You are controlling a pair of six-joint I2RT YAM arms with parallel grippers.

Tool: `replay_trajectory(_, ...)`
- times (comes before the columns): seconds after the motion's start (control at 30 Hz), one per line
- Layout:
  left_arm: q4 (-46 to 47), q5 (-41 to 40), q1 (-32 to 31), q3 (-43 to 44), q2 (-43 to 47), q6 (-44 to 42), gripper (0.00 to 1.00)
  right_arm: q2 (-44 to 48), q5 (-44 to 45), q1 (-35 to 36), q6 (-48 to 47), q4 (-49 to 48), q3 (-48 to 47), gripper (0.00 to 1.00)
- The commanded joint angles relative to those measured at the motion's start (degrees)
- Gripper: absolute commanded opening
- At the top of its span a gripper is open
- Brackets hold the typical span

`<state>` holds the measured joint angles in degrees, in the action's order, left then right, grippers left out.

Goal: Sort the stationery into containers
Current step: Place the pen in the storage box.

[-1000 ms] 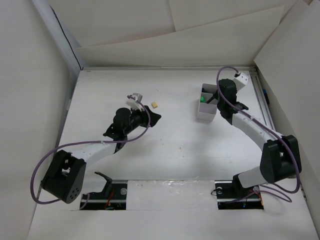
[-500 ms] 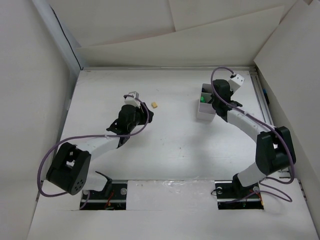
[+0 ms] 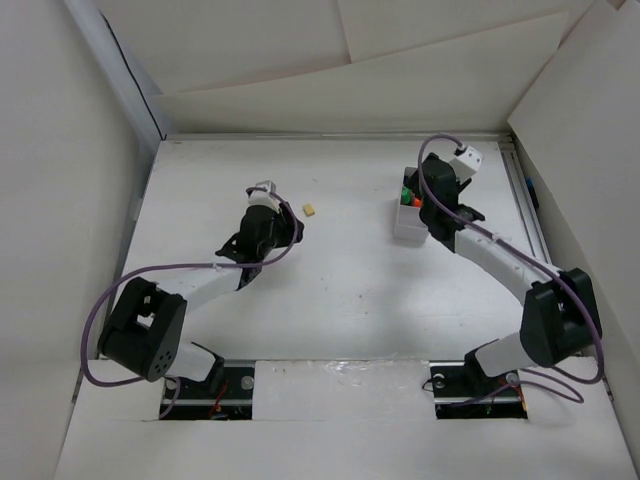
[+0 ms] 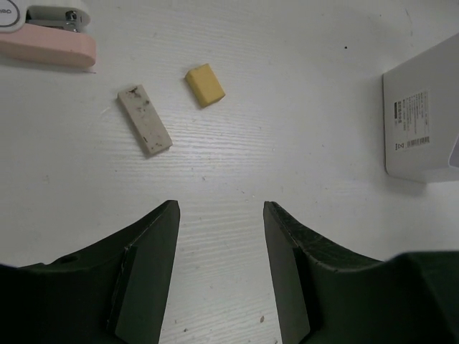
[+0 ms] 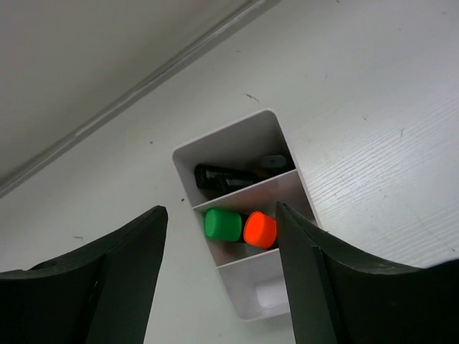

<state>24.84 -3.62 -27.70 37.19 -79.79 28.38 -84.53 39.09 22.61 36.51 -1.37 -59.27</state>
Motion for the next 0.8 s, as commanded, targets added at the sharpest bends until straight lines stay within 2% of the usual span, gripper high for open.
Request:
replay_trajectory(0.0,-0.76,-2.1,0.81,2.27,0.42,1.15,0.47,5.51,-1.64,1.29,0.58,-0.74,0.46,0.68)
replay_trajectory(0.23,-5.31,-6.93,1.51,4.81,-0.63,3.26,0.47,12.02,-6.66,4.1,0.58,-0.74,3.54,0.68)
replay_trajectory(0.33,-8.05,-8.34,1.51,8.15,-3.87,3.26,0.46,13.34,-8.51,4.64,0.58,-0.22,3.54,0.49)
replay_trajectory(0.37,-8.66,-8.34,1.51,8.68,-4.67,3.78,0.46,14.04,-9.55,5.33,0.58,0.31,4.15,0.33)
replay_trajectory(0.47,-9.19,-10.79,1.51,9.3,-6.08,4.48,0.43,14.92,-10.97,6.91,0.58,0.31,4.68,0.07)
replay_trajectory(0.5,-9.2,-10.8,1.51,9.3,-6.08,4.49,0.43,15.62,-11.58,6.92,0.58,0.31,4.68,0.05)
replay_trajectory(0.67,-10.15,-11.94,1.51,12.71,-9.94,4.49,0.42,17.47,-13.16,10.25,1.11,1.53,4.69,0.05)
replay_trajectory(0.77,-11.48,-11.06,1.51,14.84,-13.45,4.49,0.39,18.61,-13.16,11.92,1.11,2.16,4.69,0.19)
